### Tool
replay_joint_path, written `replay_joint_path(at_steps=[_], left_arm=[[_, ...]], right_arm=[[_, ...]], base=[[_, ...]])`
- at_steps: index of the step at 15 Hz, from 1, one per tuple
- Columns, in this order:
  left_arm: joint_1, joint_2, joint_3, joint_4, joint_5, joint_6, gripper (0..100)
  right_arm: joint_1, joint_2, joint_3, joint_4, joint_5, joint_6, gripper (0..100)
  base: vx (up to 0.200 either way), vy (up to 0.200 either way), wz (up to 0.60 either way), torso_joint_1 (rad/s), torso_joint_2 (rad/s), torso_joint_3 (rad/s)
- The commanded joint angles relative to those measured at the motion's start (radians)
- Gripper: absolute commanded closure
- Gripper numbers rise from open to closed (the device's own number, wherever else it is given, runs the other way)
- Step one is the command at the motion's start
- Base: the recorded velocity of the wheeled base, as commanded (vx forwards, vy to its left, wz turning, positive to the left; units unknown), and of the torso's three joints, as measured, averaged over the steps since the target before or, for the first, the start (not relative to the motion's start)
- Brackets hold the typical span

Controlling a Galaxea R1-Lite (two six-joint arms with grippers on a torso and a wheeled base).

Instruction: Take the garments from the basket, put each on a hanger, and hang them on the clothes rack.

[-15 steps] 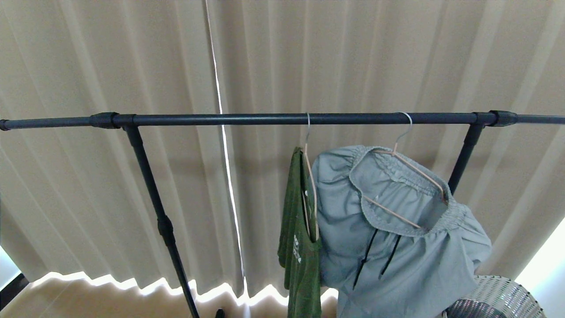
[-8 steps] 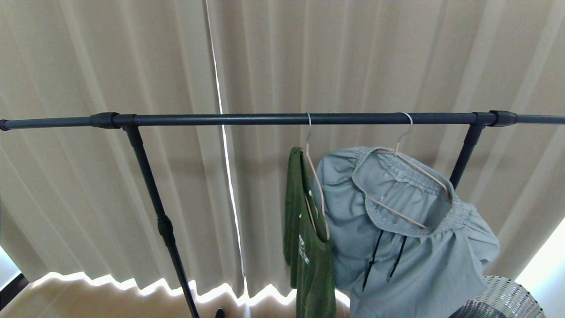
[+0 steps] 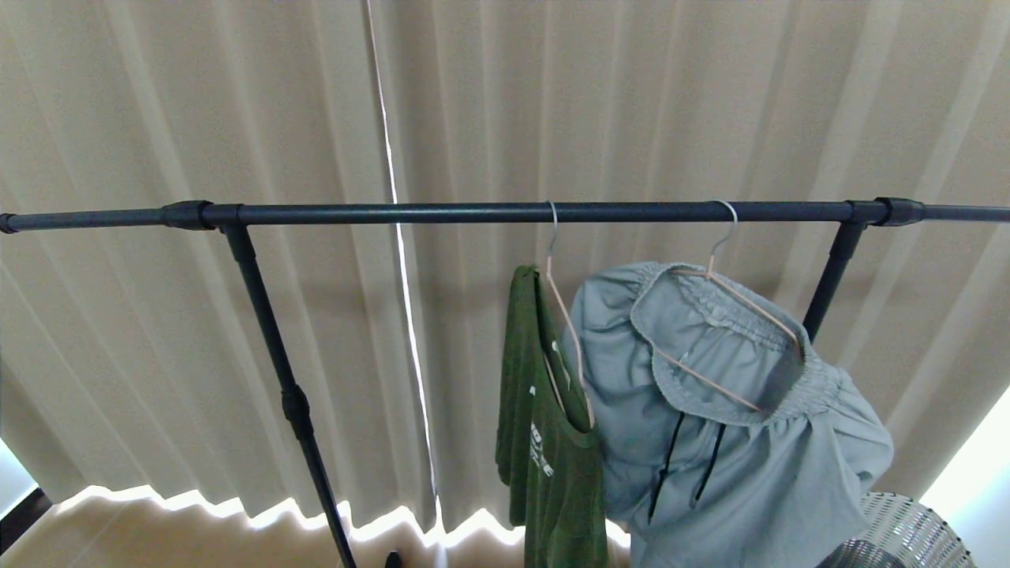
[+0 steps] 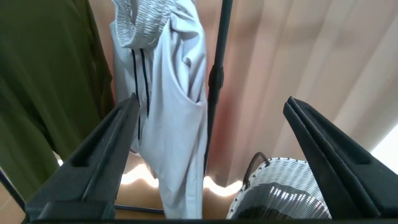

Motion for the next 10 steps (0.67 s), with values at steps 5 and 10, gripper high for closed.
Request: replay_joint_path(at_steps=[5,10], left_arm=[[0.0,0.0,0.0,0.0,0.001,0.0,0],[0.0,0.0,0.0,0.0,0.001,0.0,0]], right_arm=[[0.0,0.0,-0.001,0.0,0.001,0.0,0],[0.0,0.0,-0.001,0.001,0.002,0.011,0]], base=[[0.0,0.0,0.0,0.0,0.0,0.0],[0.0,0.0,0.0,0.0,0.0,0.0]])
